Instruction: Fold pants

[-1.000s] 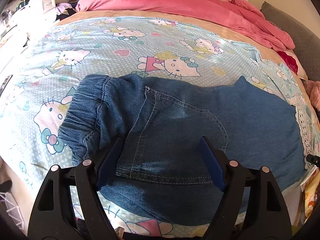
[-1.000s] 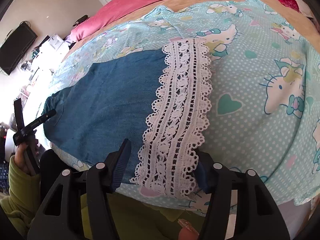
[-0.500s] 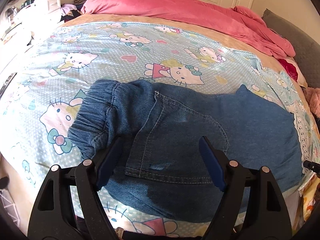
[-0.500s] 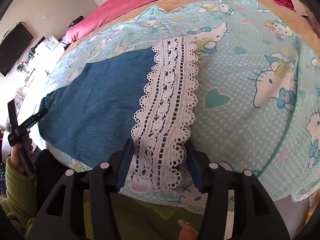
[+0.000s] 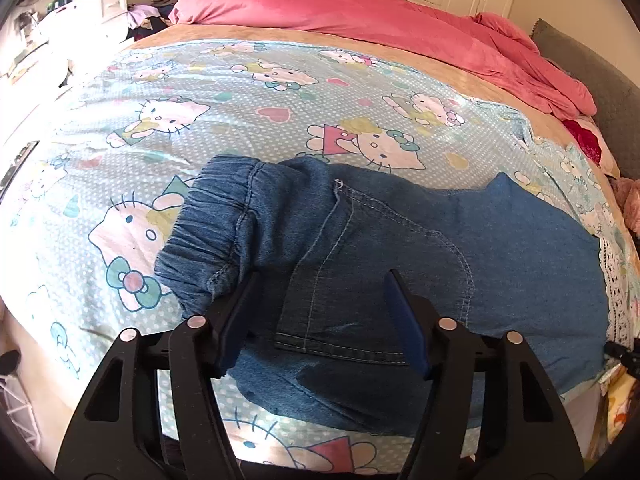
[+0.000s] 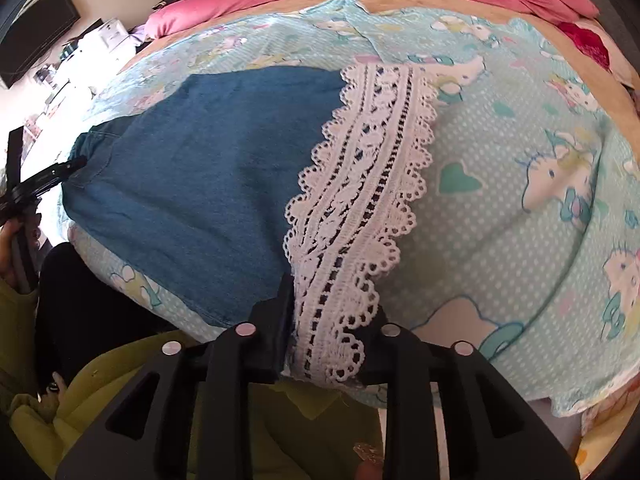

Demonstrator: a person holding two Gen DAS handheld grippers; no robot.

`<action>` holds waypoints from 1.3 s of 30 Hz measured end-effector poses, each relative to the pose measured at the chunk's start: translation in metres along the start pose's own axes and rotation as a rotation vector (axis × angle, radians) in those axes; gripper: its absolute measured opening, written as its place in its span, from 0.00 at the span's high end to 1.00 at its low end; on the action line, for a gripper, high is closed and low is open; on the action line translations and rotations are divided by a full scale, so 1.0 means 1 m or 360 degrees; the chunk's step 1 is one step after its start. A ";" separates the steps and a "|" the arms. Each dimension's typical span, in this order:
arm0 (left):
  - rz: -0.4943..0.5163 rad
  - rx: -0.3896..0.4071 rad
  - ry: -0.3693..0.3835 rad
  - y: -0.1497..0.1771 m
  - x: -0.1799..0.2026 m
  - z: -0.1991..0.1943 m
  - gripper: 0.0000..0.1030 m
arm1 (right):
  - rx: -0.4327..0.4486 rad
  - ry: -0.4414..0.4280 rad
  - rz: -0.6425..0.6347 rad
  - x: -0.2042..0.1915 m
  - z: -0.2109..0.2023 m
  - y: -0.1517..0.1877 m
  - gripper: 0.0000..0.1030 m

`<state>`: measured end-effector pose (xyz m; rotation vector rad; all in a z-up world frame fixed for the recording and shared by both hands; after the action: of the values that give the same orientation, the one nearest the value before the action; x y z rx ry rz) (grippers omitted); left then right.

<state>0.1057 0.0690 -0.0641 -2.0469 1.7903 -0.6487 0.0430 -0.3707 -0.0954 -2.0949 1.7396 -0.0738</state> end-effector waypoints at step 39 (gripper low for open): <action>0.0390 0.0008 0.0088 -0.024 0.100 -0.002 0.15 | 0.0193 -0.0027 -0.0117 -0.028 -0.004 -0.053 0.23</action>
<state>0.1346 -0.0260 -0.0381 -1.7818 2.0258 -0.6408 0.0853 -0.3380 -0.0676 -2.0647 1.6071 -0.1777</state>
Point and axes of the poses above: each gripper's, at about its wrist camera, not at the fingertips, and z roughly the way its jaws point, x to its right, y to its underside, the point moved 3 cm from there along z, roughly the way its jaws point, and after that the axes turned 3 degrees about -x, right-handed, at the moved point
